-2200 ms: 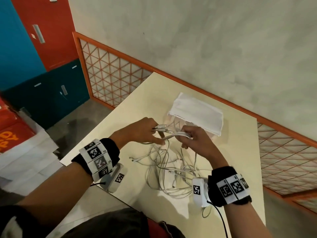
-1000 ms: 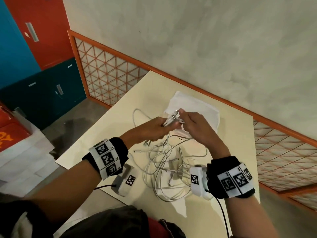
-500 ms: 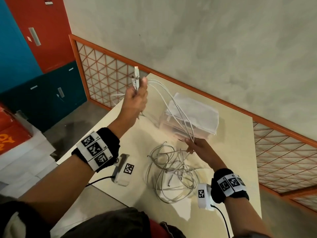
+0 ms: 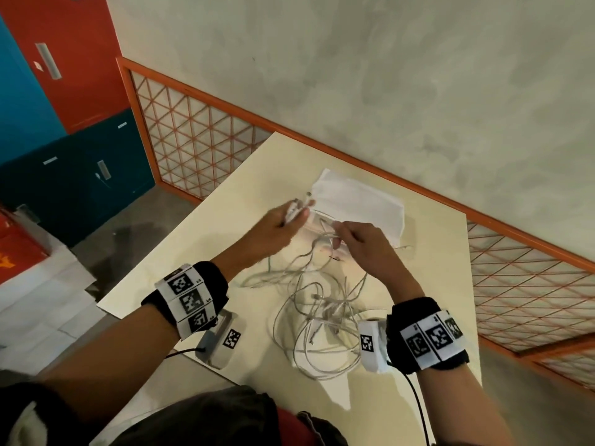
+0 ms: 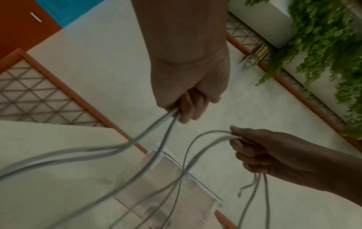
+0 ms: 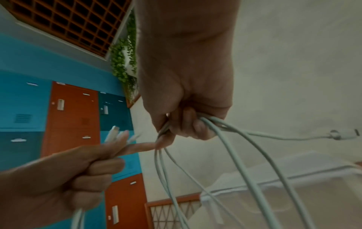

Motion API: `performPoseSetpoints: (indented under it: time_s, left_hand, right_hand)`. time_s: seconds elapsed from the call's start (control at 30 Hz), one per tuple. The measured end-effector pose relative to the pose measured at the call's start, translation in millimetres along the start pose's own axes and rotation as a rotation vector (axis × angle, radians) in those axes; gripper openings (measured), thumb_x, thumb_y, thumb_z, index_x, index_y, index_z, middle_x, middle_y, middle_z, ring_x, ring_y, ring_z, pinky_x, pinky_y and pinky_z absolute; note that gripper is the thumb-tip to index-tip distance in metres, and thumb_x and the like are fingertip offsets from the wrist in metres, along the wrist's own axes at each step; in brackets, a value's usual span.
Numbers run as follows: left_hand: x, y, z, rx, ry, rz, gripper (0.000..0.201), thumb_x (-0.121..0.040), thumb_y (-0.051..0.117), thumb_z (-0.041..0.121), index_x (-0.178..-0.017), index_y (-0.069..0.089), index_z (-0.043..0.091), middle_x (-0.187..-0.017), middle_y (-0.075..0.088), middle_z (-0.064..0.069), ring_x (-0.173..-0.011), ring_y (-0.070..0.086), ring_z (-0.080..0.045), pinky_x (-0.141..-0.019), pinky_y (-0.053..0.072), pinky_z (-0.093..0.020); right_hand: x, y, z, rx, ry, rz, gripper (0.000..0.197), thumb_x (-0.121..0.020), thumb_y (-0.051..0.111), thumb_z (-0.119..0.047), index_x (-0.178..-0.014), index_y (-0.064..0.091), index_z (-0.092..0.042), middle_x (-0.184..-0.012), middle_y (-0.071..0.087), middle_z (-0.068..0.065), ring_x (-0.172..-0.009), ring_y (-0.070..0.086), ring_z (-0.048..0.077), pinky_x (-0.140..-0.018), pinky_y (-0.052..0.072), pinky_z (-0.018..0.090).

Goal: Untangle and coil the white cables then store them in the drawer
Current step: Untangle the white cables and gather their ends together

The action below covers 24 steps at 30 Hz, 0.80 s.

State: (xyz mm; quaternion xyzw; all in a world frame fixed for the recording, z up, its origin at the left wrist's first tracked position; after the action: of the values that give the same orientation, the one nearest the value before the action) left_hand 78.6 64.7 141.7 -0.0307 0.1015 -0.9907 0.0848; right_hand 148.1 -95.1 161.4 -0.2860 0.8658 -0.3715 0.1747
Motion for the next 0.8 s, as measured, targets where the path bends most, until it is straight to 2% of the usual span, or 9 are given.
performPoseSetpoints:
  time_s: [0.03, 0.1, 0.17, 0.27, 0.37, 0.47, 0.6, 0.7, 0.8]
  left_hand:
    - [2, 8, -2, 0.046, -0.075, -0.139, 0.031, -0.099, 0.034, 0.041, -0.12, 0.055, 0.03, -0.05, 0.041, 0.002, -0.039, 0.026, -0.003, -0.039, 0.02, -0.016]
    - [7, 17, -11, 0.112, -0.212, -0.302, 0.036, -0.096, 0.027, 0.054, -0.104, 0.052, 0.03, -0.048, 0.02, 0.008, -0.043, 0.012, -0.007, -0.041, 0.01, -0.018]
    - [9, 16, -16, 0.148, -0.245, -0.336, 0.041, -0.094, 0.024, 0.059, -0.094, 0.047, 0.025, -0.05, 0.015, 0.01, -0.044, 0.008, -0.008, -0.042, 0.007, -0.018]
    - [10, 9, -14, 0.204, -0.22, -0.323, 0.043, -0.095, 0.025, 0.057, -0.077, 0.039, 0.021, -0.05, 0.015, 0.011, -0.043, 0.008, -0.008, -0.041, 0.008, -0.019]
    - [7, -4, -10, 0.281, -0.173, -0.169, 0.042, -0.097, 0.032, 0.051, -0.064, 0.029, 0.024, -0.047, 0.019, 0.012, -0.039, 0.012, -0.006, -0.04, 0.008, -0.021]
    - [3, -24, -2, 0.334, -0.091, 0.062, 0.04, -0.097, 0.04, 0.043, -0.062, 0.031, 0.025, -0.045, 0.023, 0.012, -0.037, 0.016, -0.004, -0.039, 0.01, -0.019]
    - [2, -57, 6, 0.404, 0.008, 0.305, 0.037, -0.097, 0.045, 0.035, -0.064, 0.032, 0.026, -0.043, 0.023, 0.013, -0.034, 0.017, 0.0, -0.033, 0.013, -0.015]
    - [4, -74, 3, 0.389, 0.066, 0.44, 0.037, -0.096, 0.047, 0.035, -0.064, 0.032, 0.025, -0.041, 0.028, 0.014, -0.033, 0.025, -0.001, -0.033, 0.02, -0.011]
    - [8, -89, -1, 0.257, 0.088, 0.583, 0.042, -0.094, 0.049, 0.042, -0.06, 0.032, 0.024, -0.047, 0.029, 0.012, -0.038, 0.026, -0.002, -0.038, 0.024, -0.016]
  right_hand:
    - [-2, 2, -9, -0.001, -0.019, -0.018, 0.045, -0.1, 0.042, -0.031, -0.066, 0.064, -0.011, -0.043, 0.036, -0.004, -0.036, 0.038, 0.007, -0.046, 0.031, 0.015]
    - [-7, 2, -21, -0.023, -0.027, -0.018, 0.049, -0.101, 0.038, -0.034, -0.067, 0.064, -0.01, -0.046, 0.044, -0.003, -0.04, 0.04, 0.006, -0.048, 0.031, 0.016]
    - [-10, -3, -27, -0.057, -0.034, 0.013, 0.051, -0.101, 0.036, -0.035, -0.069, 0.064, -0.007, -0.051, 0.053, -0.006, -0.047, 0.044, 0.005, -0.051, 0.034, 0.014]
    - [-13, -4, -29, -0.072, -0.047, 0.024, 0.051, -0.1, 0.036, -0.04, -0.068, 0.061, -0.01, -0.058, 0.048, 0.002, -0.053, 0.041, 0.012, -0.052, 0.033, 0.014]
    - [-15, 9, -24, -0.136, -0.035, -0.05, 0.048, -0.099, 0.036, -0.043, -0.068, 0.058, -0.014, -0.059, 0.042, -0.001, -0.05, 0.037, 0.007, -0.05, 0.029, 0.014]
    - [-14, 29, -11, -0.214, -0.012, -0.154, 0.042, -0.097, 0.045, -0.041, -0.067, 0.055, -0.014, -0.056, 0.035, -0.003, -0.048, 0.034, 0.004, -0.052, 0.031, 0.018]
    - [-12, 52, 20, -0.259, 0.076, -0.216, 0.035, -0.094, 0.054, -0.035, -0.063, 0.047, -0.019, -0.054, 0.042, -0.014, -0.049, 0.041, -0.001, -0.055, 0.034, 0.02]
    - [-15, 63, 36, -0.22, 0.106, -0.219, 0.035, -0.093, 0.056, -0.034, -0.072, 0.053, -0.006, -0.063, 0.048, -0.004, -0.048, 0.045, -0.003, -0.056, 0.036, 0.018]
    - [-18, 70, 50, -0.201, 0.134, -0.19, 0.055, -0.087, 0.059, -0.045, -0.078, 0.05, 0.009, -0.068, 0.046, 0.005, -0.055, 0.04, 0.004, -0.062, 0.035, 0.025]
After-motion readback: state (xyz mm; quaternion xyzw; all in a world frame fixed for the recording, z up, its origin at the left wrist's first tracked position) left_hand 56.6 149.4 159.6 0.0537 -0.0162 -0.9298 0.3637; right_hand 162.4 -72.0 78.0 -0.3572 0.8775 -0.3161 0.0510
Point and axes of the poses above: each hand's wrist, its own x-axis away from the middle knuckle, its own y-axis out of the palm, z = x × y, the point moved 4 cm from there along -x, towards the middle knuckle
